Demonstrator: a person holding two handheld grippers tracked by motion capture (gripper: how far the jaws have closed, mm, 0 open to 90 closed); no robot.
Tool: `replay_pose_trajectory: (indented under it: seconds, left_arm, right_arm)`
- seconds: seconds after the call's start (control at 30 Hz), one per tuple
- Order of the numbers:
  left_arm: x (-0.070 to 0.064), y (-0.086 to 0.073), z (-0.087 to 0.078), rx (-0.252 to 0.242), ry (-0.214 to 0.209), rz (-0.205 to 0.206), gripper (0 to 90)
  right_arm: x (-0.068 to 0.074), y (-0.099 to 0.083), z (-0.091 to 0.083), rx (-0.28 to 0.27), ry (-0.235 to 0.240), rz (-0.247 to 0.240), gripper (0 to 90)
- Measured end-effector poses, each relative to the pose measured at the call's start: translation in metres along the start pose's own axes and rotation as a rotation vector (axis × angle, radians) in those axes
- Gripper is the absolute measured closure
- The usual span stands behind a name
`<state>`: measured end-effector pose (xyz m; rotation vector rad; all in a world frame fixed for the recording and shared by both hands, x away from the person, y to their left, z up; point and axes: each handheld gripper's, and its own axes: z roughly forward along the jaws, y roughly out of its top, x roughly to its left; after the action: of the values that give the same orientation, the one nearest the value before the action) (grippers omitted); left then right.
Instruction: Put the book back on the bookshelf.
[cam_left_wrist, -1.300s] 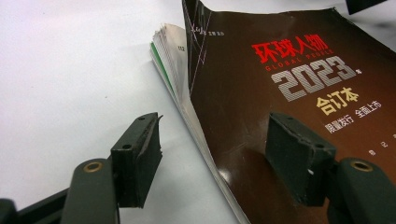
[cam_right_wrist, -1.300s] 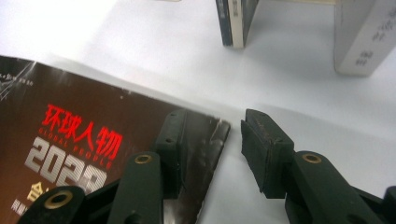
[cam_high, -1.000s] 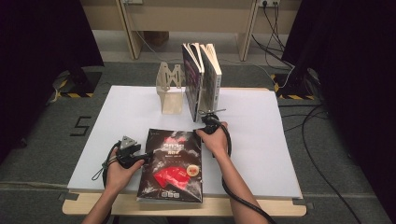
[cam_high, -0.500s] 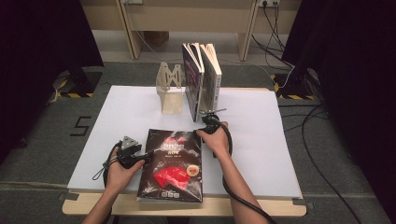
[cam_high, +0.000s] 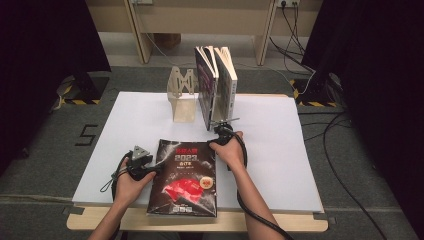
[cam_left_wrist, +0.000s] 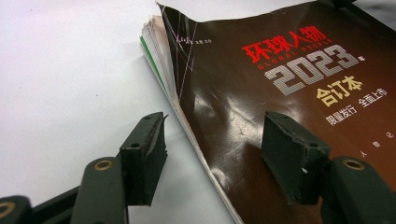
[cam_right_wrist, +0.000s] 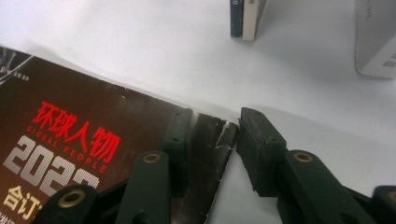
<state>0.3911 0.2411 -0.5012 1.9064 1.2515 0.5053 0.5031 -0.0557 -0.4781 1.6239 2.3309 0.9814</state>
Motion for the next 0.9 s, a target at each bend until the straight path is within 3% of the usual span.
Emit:
replay_pose_trajectory:
  seconds: [0.1, 0.17, 0.33, 0.4, 0.6, 0.9]
  left_arm:
    - [0.000, 0.000, 0.000, 0.002, -0.001, 0.002, 39.5]
    - [0.000, 0.000, 0.000, 0.003, -0.001, 0.008, 39.8]
    - [-0.001, 0.000, 0.000, 0.002, -0.007, 0.013, 41.3]
    - [-0.001, 0.000, 0.000, -0.001, -0.008, 0.013, 42.9]
    - [-0.002, 0.000, 0.000, -0.002, -0.007, 0.022, 45.0]
    - [-0.001, 0.000, -0.001, -0.004, -0.011, 0.023, 47.9]
  right_arm:
    - [-0.001, -0.004, 0.000, -0.030, -0.005, 0.011, 71.6]
    - [-0.003, -0.006, -0.001, -0.046, 0.005, 0.048, 74.4]
    - [-0.006, -0.007, -0.001, -0.053, 0.019, 0.079, 76.1]
    - [-0.010, -0.006, -0.002, -0.041, 0.058, 0.123, 75.9]
    - [-0.004, -0.004, -0.004, 0.005, 0.068, 0.115, 66.1]
    - [-0.002, -0.004, -0.004, 0.011, 0.047, 0.124, 71.3]
